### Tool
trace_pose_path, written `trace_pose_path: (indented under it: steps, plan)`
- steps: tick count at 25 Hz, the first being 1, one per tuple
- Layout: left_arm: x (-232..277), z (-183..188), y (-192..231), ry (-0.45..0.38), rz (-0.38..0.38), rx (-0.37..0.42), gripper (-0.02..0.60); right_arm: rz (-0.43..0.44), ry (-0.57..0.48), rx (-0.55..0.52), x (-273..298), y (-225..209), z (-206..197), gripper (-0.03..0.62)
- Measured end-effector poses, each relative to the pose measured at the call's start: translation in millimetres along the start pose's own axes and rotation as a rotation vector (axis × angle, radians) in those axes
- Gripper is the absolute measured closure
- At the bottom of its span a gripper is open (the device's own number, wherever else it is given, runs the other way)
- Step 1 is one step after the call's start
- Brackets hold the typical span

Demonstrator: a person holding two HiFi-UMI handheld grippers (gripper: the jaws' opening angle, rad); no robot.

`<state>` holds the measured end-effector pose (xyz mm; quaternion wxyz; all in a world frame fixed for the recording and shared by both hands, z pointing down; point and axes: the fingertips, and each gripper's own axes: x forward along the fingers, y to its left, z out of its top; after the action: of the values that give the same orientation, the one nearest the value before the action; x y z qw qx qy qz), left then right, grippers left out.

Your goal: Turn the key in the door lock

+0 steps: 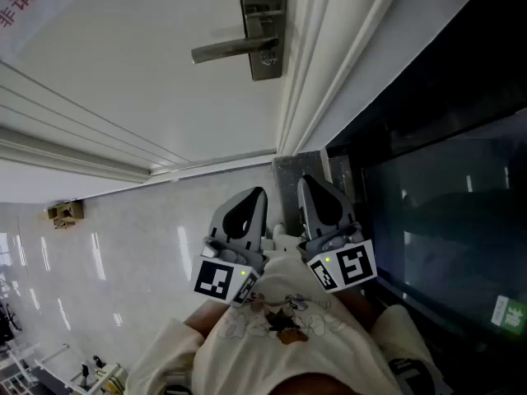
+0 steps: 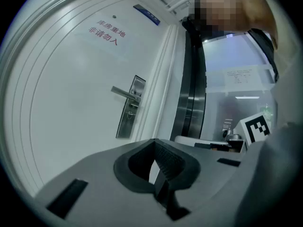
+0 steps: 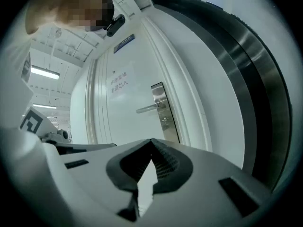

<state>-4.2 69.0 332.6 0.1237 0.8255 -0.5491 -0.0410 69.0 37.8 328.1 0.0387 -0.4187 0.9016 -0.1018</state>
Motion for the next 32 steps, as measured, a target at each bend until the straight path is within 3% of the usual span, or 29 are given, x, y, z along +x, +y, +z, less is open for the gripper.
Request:
trace_pose_path:
  steps: [9,17,22,32]
  plan:
    - [-16,7,-2,-0.005,-0.002,0.006,0.577,0.032,0.028,0.019,0,21,-8,0.588]
    - [-26,9,8,-0.034,0.034,0.022,0.577,0.032,-0.04,0.024,-1,22,-2,0.588]
    - [-25,8,25,-0.031,0.057,0.014,0.577,0.029,-0.029,0.031,15,20,-9,0.586]
    - [32,37,95,-0.032,-0.053,0.006,0.577,-0.094,-0.064,-0.086,117,-1,18,0.585]
